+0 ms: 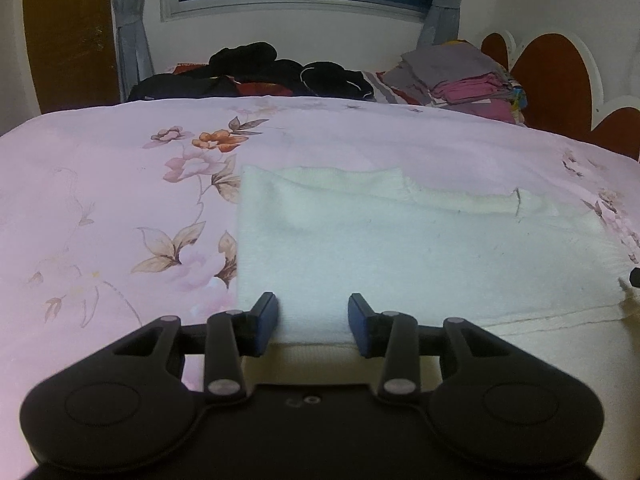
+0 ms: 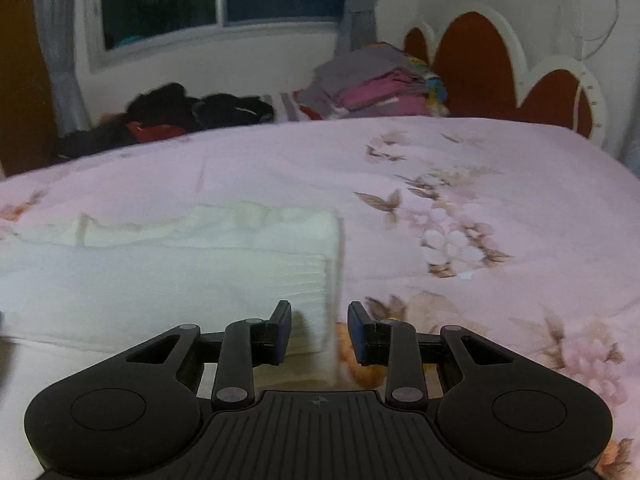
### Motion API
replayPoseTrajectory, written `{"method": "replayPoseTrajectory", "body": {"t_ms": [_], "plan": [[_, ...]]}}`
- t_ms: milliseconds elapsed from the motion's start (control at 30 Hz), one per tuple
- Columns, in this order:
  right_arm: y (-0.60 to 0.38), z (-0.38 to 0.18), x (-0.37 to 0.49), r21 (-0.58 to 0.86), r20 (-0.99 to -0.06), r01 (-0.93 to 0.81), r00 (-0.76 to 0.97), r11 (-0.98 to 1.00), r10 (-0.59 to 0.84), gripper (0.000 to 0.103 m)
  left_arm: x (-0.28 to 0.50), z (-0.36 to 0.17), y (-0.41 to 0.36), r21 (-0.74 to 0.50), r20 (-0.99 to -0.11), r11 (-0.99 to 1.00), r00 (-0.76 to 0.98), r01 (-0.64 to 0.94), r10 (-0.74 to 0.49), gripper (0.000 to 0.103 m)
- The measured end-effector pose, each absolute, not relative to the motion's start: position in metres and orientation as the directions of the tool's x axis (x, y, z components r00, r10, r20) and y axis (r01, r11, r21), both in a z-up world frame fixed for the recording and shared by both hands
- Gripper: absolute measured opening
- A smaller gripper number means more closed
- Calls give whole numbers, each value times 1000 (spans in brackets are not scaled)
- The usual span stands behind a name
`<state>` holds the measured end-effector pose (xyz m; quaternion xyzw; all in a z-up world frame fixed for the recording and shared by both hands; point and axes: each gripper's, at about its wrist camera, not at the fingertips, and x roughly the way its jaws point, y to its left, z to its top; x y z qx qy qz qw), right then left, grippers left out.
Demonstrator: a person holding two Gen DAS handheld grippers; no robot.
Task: Fold small clothes
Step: 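Release the folded edge with the right tool and smooth the fold, then move both tools to the sweater's hem edge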
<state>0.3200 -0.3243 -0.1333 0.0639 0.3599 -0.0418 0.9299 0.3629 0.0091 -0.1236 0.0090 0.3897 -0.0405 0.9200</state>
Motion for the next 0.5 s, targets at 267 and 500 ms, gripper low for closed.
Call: {"method": "replayPoseTrajectory", "body": {"t_ms": [267, 500], "plan": [[-318, -150, 324, 49, -726, 89, 688, 995, -26, 31, 364, -123, 4, 9, -727, 998, 686, 62, -36, 40], [-314, -143, 304, 80, -717, 13, 696, 997, 49, 31, 348, -115, -6, -4, -733, 999, 679, 40, -30, 40]]}}
